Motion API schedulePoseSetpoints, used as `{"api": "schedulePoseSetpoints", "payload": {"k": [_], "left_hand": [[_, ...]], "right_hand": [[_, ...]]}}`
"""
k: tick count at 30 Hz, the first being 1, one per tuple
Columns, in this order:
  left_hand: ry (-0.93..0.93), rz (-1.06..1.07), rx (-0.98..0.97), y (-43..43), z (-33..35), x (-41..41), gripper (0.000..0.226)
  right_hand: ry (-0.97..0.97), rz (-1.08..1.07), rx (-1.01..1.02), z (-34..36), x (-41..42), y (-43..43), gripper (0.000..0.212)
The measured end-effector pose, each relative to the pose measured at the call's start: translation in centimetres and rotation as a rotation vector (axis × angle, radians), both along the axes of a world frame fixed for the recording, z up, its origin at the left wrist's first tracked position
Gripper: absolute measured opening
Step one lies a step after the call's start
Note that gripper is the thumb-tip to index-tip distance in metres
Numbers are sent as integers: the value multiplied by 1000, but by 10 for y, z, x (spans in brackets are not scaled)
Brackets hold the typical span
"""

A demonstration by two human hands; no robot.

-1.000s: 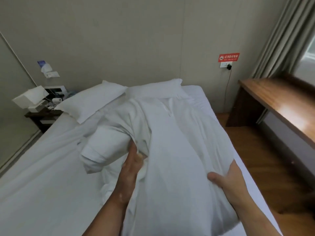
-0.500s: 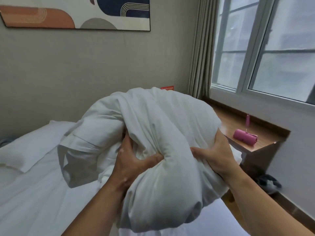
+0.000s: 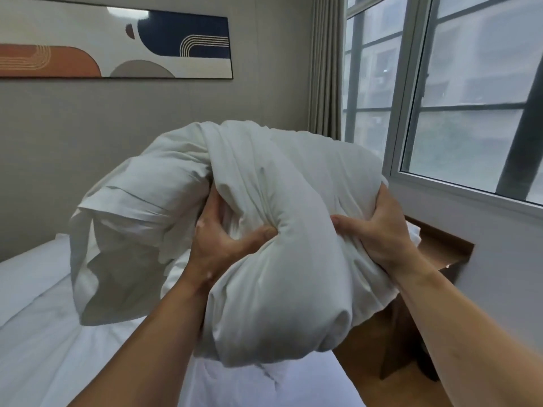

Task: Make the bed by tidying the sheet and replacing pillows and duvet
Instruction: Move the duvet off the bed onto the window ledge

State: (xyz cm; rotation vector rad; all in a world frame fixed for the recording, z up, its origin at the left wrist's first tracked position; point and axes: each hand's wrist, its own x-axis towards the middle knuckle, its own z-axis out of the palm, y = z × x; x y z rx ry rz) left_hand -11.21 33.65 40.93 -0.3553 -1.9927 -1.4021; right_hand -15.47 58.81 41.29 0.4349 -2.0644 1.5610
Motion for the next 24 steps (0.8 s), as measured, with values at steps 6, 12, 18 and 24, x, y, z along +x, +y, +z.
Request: {"api": "schedulePoseSetpoints", "payload": {"k": [6,12,18,24], "left_hand": [[60,103,-64,109,27,-47,117],[43,229,-166,161,42,-79,121],[-79,359,-141,131,-5,-96,126],[-288,503,-149,46,-101,-113,128]], "right_hand": [[28,118,-48,14,-72,104,92],[-8,239,-69,9,-141,145,105],[-118,379,22,-44,-195,95,123],[-344,558,234,-134,-231,6,113]]}}
